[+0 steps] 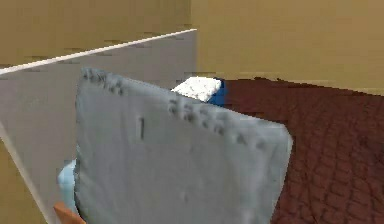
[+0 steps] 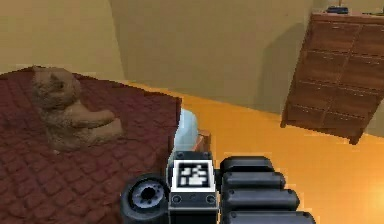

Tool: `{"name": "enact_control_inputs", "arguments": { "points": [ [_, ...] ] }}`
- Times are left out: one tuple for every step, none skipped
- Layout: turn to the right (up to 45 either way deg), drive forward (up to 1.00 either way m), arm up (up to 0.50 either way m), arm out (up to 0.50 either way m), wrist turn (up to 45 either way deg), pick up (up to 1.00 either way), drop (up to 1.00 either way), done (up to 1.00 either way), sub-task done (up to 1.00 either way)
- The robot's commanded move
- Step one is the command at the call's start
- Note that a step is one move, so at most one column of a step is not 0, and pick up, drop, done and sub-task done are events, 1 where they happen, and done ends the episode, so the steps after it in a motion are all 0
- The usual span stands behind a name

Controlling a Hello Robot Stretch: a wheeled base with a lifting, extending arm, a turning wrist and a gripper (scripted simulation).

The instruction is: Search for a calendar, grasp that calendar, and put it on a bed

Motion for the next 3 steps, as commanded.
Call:
{"name": "enact_control_inputs", "arguments": {
  "points": [
    [24.0, 0.00, 0.00, 0.00, 0.0, 0.00, 0.00, 0.00, 0.00],
    [0.0, 0.15, 0.00, 0.00, 0.0, 0.00, 0.00, 0.00, 0.00],
    [-45.0, 0.00, 0.00, 0.00, 0.0, 0.00, 0.00, 0.00, 0.00]
  ]
}}
